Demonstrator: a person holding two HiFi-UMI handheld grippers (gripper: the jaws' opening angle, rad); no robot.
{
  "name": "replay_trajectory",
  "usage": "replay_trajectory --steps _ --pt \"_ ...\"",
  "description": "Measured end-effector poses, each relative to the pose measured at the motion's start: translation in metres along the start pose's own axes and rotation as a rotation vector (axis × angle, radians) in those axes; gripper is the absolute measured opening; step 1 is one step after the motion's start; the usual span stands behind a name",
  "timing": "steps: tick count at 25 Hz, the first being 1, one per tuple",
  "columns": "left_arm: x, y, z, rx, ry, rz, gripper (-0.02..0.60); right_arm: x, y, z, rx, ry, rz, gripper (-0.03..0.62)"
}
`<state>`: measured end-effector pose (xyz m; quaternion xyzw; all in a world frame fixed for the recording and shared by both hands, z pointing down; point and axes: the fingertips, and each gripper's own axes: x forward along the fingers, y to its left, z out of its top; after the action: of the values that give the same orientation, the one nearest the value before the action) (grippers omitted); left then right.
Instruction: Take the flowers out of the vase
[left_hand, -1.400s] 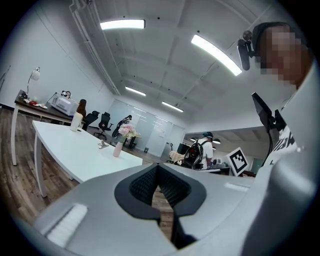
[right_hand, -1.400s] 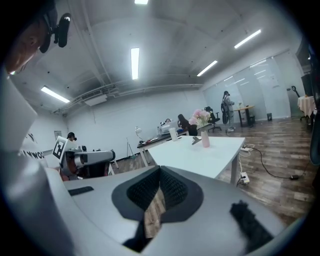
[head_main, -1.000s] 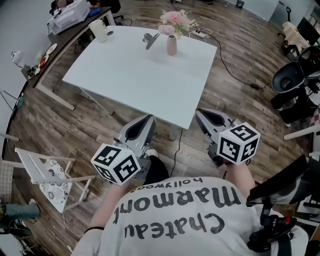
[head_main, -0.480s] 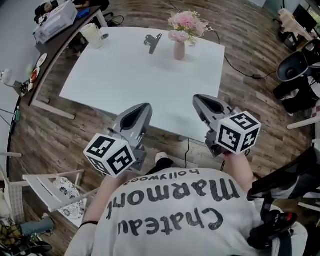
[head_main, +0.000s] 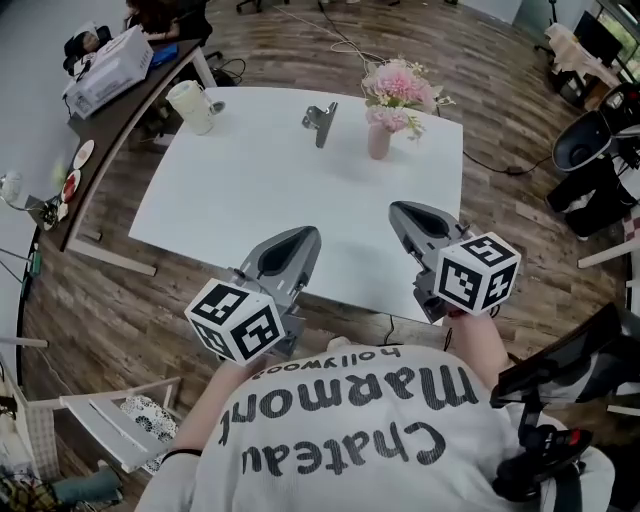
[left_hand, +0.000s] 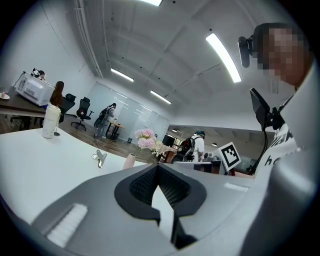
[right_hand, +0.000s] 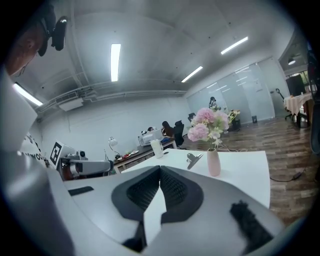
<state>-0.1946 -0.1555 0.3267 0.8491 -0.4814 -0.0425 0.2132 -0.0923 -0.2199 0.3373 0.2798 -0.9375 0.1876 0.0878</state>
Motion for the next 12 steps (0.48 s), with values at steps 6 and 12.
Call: replay_trajectory --steps 6,12 --pt "0.009 0.011 -0.011 -0.046 0.016 -0.02 0.002 0.01 -0.007 -0.003 0.003 0.039 -0.023 0.014" --pt "0.02 0.017 -0.022 -0.042 0.032 -0.011 0.002 0.018 -0.019 -0.011 -0.002 0.065 -0.008 0.014"
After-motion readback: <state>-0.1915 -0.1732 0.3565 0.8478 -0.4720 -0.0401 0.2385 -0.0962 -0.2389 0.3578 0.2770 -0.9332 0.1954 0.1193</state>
